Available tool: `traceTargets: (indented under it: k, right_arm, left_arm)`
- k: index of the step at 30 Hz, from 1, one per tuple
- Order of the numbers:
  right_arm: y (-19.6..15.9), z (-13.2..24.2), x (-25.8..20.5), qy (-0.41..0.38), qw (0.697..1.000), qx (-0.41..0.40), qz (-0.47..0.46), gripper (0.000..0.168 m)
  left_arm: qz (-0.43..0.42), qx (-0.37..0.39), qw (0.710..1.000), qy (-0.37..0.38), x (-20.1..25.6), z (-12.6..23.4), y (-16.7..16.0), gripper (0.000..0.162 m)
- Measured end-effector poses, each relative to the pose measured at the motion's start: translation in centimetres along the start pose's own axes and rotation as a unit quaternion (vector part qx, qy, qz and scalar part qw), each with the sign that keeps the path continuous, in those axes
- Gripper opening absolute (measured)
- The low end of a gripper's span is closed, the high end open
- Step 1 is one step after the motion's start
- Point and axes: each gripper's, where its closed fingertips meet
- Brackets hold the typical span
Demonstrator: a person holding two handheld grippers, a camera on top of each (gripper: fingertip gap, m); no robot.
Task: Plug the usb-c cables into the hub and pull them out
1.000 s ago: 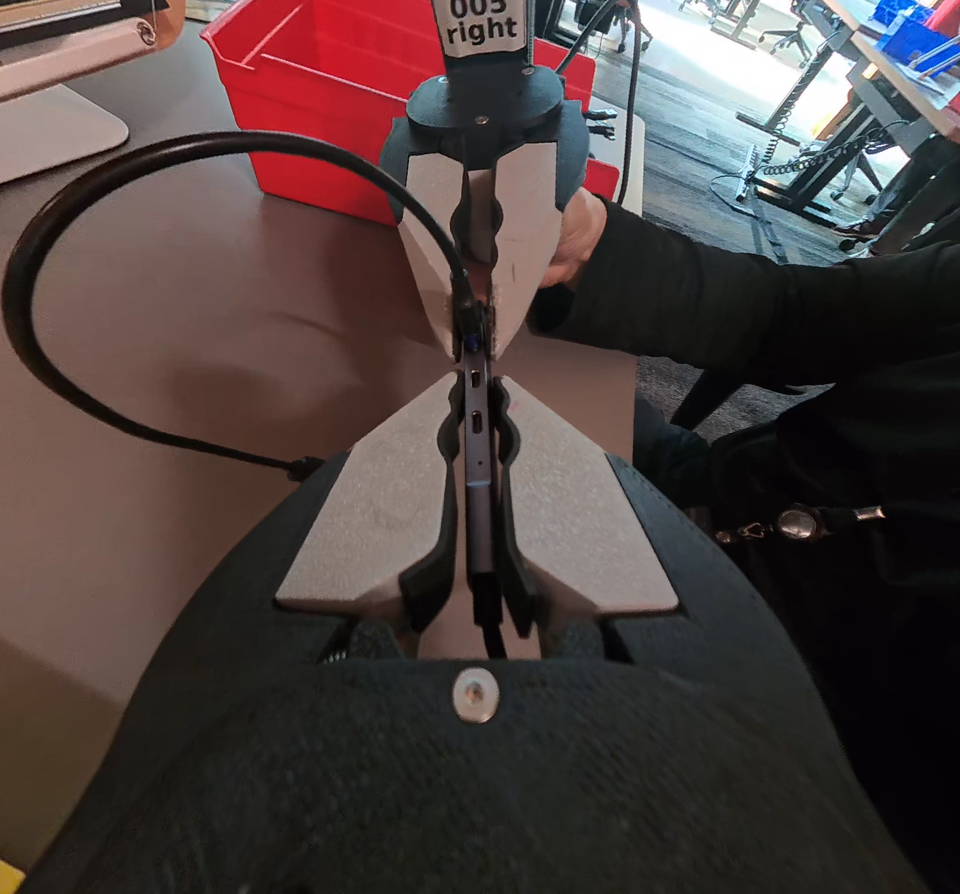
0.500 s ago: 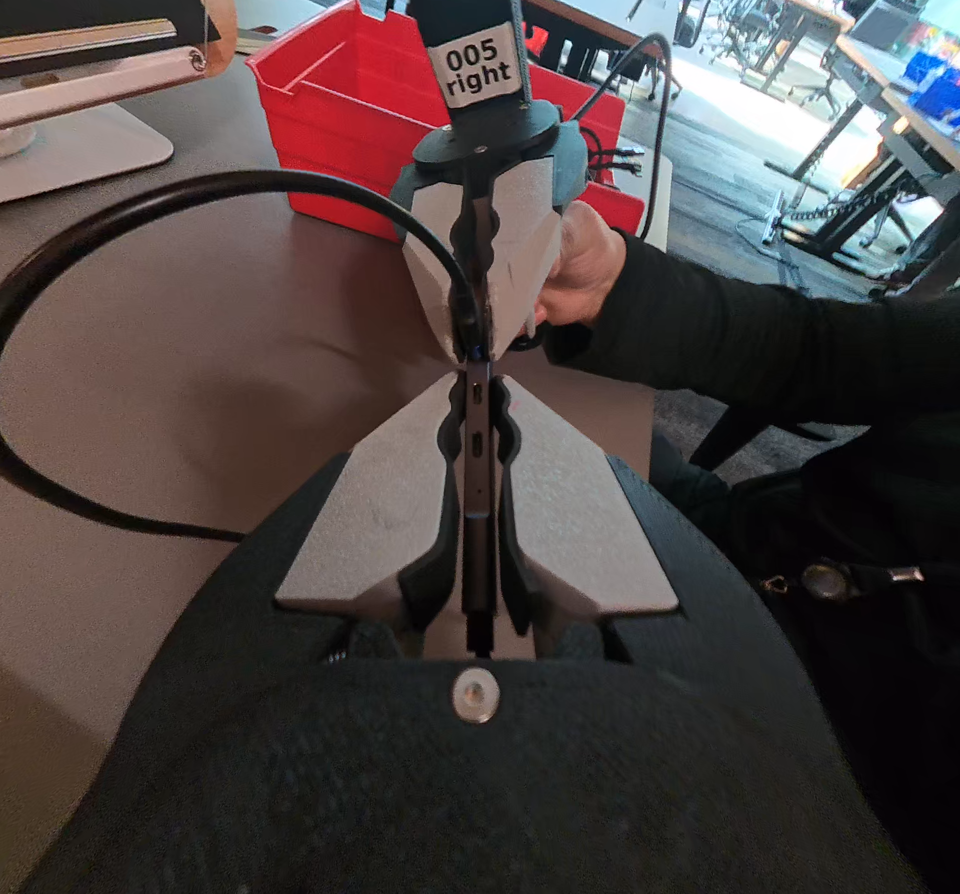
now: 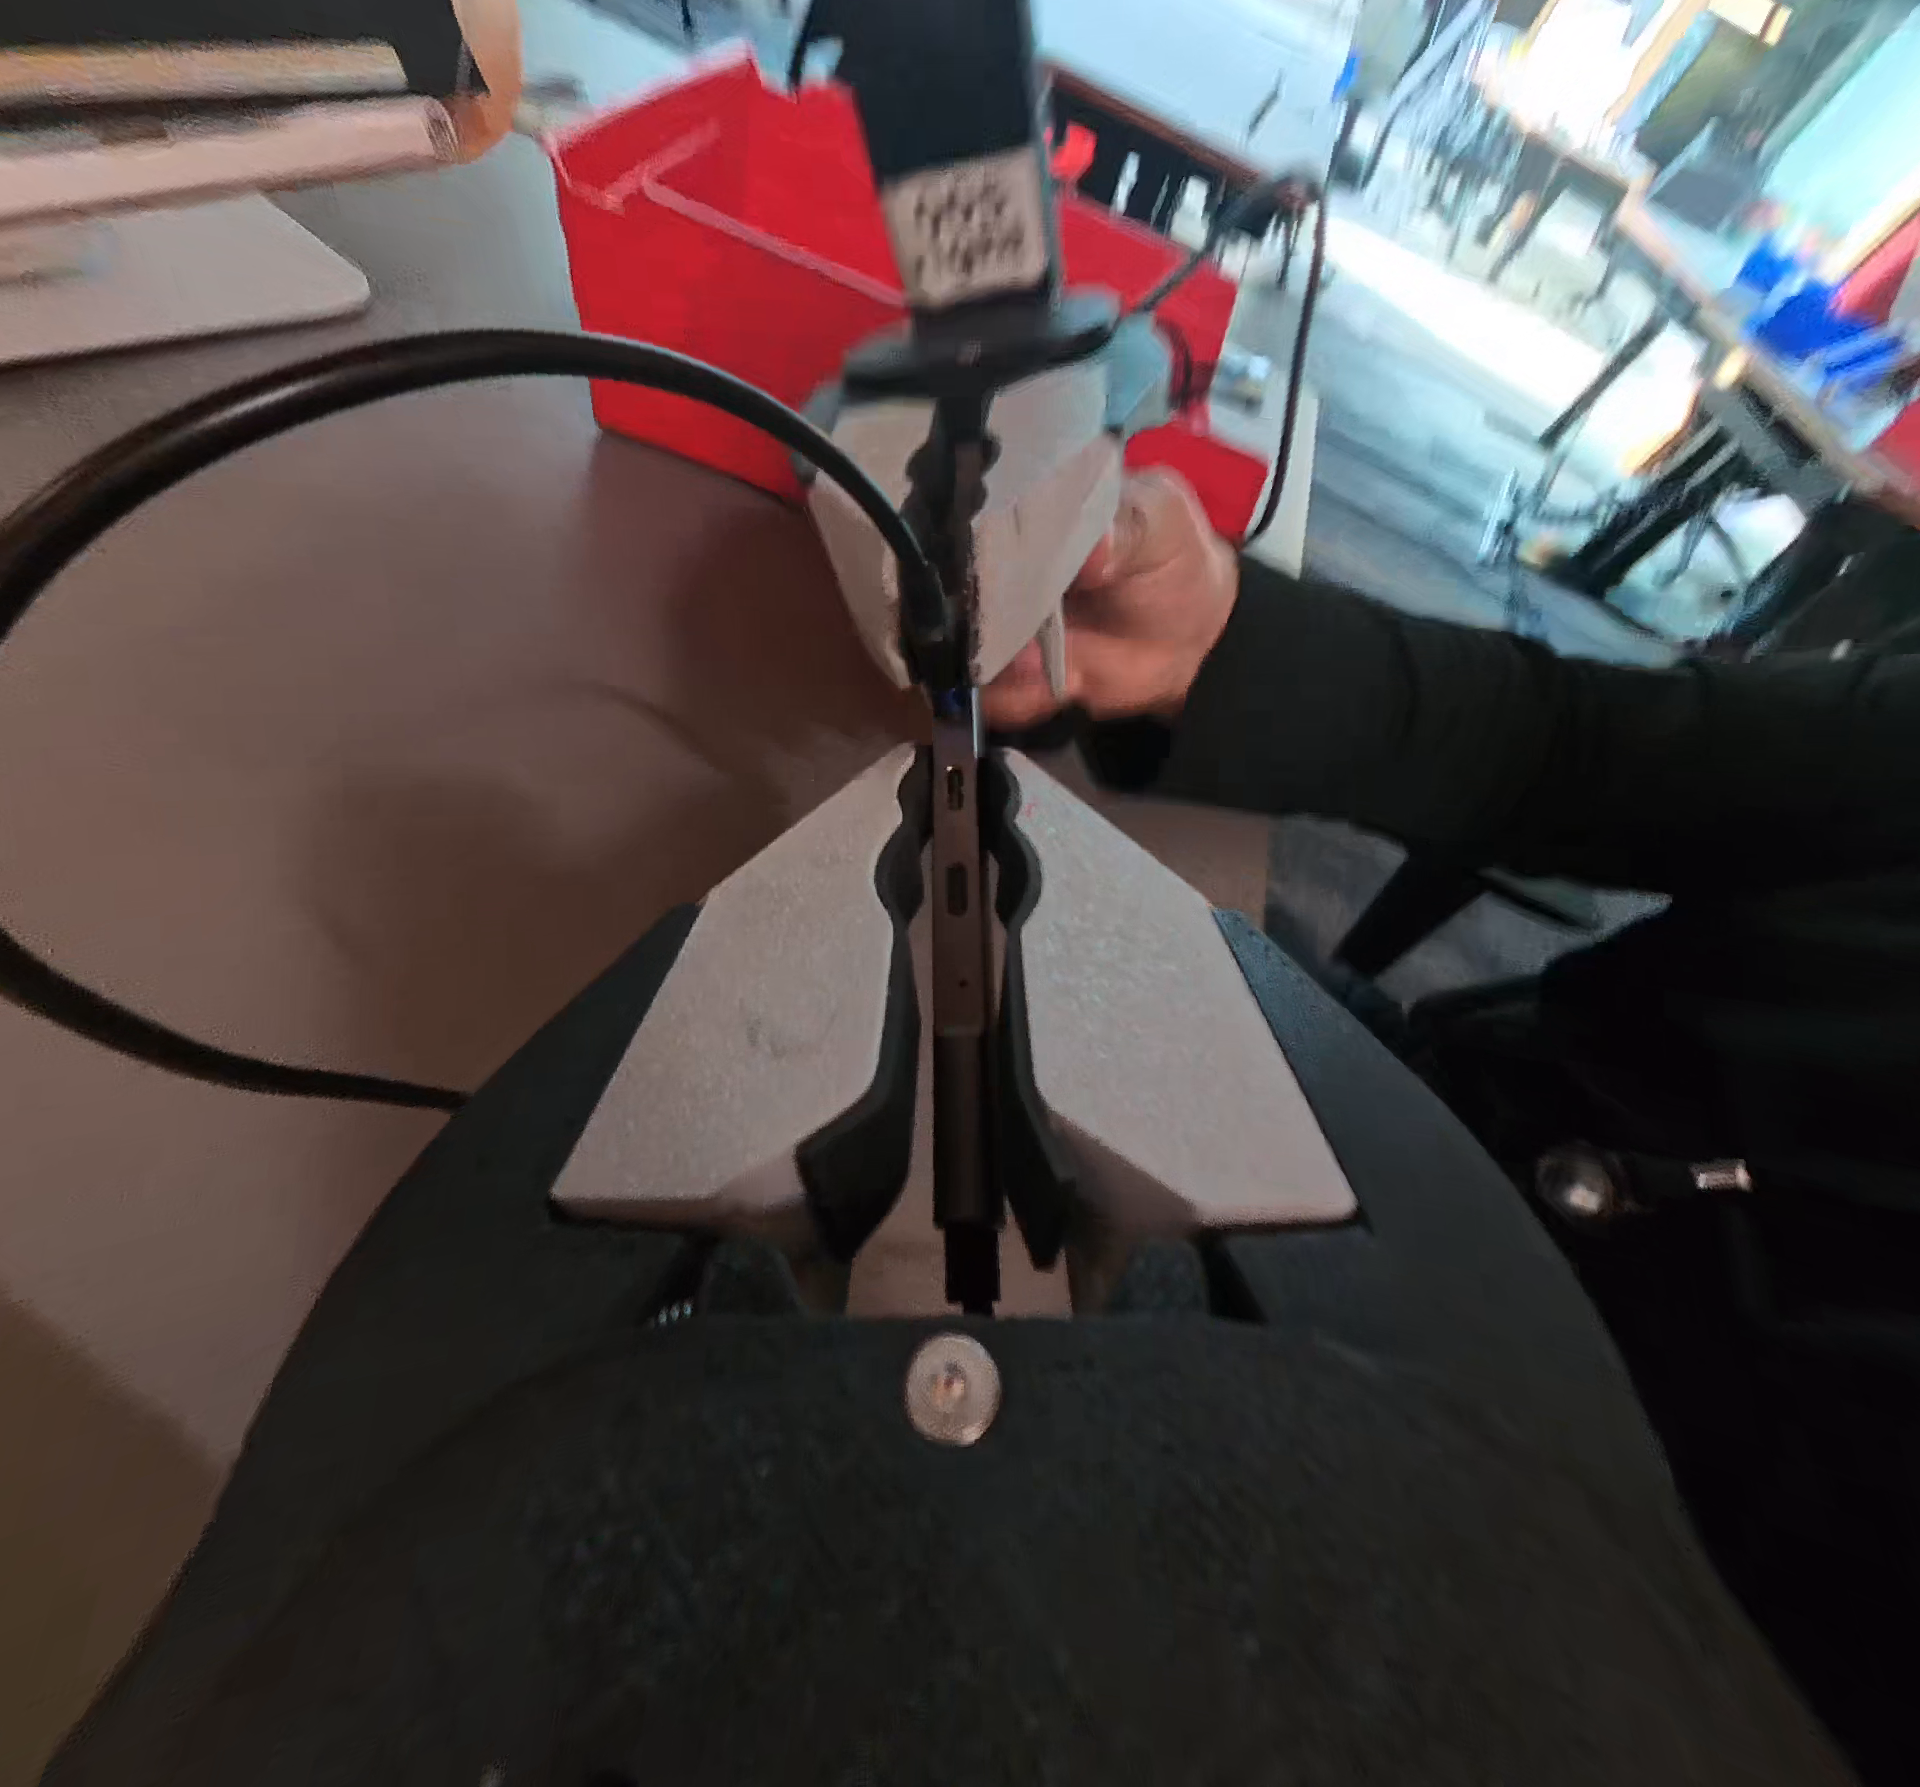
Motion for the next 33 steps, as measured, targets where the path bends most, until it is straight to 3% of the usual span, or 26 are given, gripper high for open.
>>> traceTargets:
  k: [3, 17, 21, 33]
  right_arm:
    - [-1.4, 0.2, 0.2, -0.056, 0.992, -0.081, 0.078, 0.004]
    - [-3.0, -0.1, -0.7, -0.024, 0.988, -0.132, 0.075, 0.003]
    - [-3.8, 0.1, 0.2, -0.049, 0.983, -0.163, 0.075, 0.003]
    - [-2.3, -0.8, 1.0, -0.036, 0.997, -0.063, 0.015, 0.001]
  left_arm:
    - [-0.022, -0.056, 0.998, 0.007, -0.1, -0.2, -1.4, 0.007]
    - [-0.031, -0.08, 0.996, -0.018, 1.0, -0.4, -2.2, 0.008]
    - [-0.046, -0.105, 0.993, 0.011, 0.2, -0.8, -3.1, 0.007]
    - [-0.044, -0.043, 0.996, 0.072, -0.9, -0.3, -2.2, 0.007]
Point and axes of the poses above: each gripper's, where its closed fingertips meet, z back along the fingers, y out of its top, x = y × z across the jaws, and after that the axes turned 3 degrees about y, right-handed
